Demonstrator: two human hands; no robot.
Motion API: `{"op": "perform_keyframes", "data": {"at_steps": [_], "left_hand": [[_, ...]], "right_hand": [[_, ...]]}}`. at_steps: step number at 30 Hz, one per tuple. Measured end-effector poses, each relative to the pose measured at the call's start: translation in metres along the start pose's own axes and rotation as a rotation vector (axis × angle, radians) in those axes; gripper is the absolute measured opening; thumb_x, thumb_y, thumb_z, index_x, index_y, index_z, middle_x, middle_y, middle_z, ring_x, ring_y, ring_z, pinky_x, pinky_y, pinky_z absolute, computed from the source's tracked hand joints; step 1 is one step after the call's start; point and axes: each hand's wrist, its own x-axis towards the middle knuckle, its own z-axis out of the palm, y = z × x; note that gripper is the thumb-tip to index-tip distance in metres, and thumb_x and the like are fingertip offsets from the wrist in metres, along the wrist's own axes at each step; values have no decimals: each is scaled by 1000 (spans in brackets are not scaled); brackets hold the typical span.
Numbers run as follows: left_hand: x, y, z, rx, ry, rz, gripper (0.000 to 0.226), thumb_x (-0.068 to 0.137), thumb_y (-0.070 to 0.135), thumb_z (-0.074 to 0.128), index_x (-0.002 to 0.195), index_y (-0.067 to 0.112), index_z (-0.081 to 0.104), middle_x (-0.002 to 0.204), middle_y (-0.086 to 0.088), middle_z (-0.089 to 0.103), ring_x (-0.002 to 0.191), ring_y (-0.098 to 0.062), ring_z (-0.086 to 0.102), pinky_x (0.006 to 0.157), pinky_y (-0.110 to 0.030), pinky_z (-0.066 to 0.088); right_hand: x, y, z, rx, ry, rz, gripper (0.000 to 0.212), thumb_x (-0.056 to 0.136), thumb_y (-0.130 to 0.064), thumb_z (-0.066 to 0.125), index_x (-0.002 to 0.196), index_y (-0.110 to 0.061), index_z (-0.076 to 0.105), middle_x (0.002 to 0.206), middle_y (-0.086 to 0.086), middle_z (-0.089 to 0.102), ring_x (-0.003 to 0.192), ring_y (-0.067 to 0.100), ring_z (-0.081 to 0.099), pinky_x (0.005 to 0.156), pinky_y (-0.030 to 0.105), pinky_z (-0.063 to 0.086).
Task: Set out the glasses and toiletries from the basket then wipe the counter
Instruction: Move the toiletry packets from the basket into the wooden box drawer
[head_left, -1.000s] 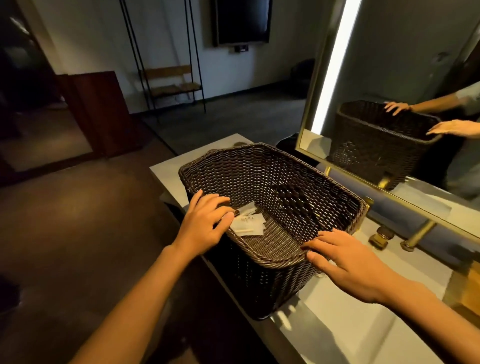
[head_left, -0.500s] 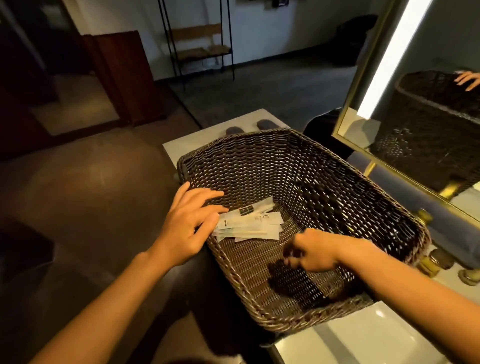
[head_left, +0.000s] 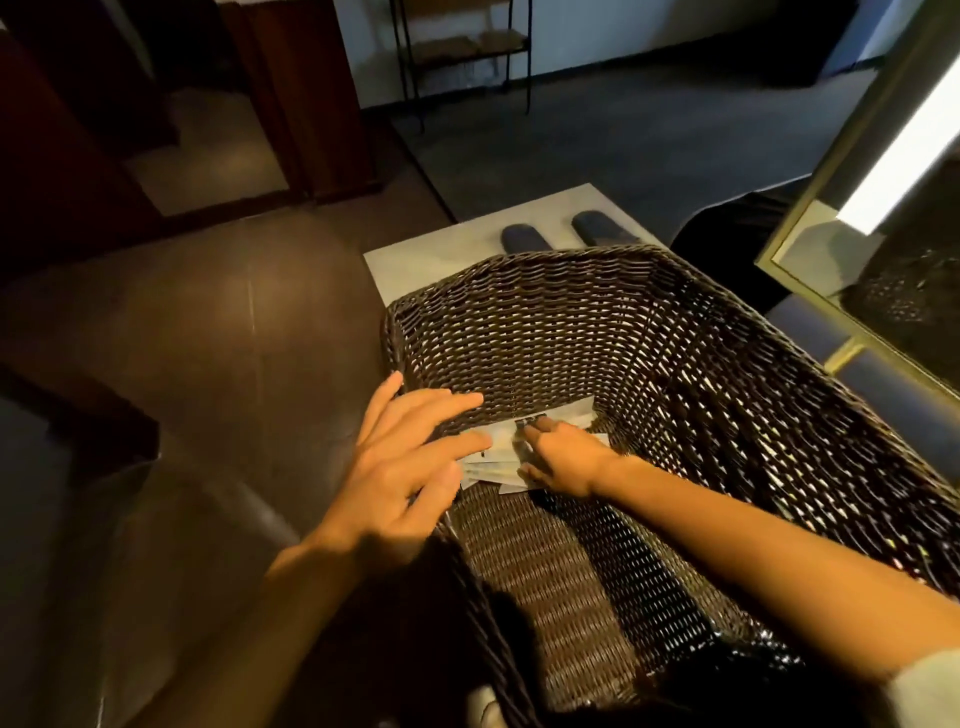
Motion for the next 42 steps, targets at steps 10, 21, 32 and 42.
{"op": "perform_keyframes", "data": {"at_steps": [10,21,32,42], "left_hand": [[-5,-16,9,-21,18,59,38,102,30,38,130,30,63,148,6,55,137,-12,45,127,-53,12],[-4,-19,16,-49,62,33,55,107,46,20,129,27,67,147,8,55,137,-13,46,126,-50,12],[-4,-13,11,-31,75,28,59,107,45,22,125,17,71,141,-4,62,132,-20,52,125,-51,14],[0,-7,10,-43,80,3,65,108,47,21,125,11,72,139,-8,63,131,-21,54,125,-52,14]], "right_hand": [[19,-1,6,-109,-94,117,17,93,-25,60,107,-16,62,112,9,60,103,26,60,90,38,54],[11,-14,11,-21,-121,42,56,94,-40,64,141,-18,45,134,12,49,115,28,59,104,40,49],[11,10,-4,-4,-15,-41,36,91,-24,55,122,-13,41,95,9,57,91,25,51,81,39,50],[15,24,18,-18,-148,-19,76,85,-42,74,147,-18,37,141,9,38,123,30,51,111,41,42]]}}
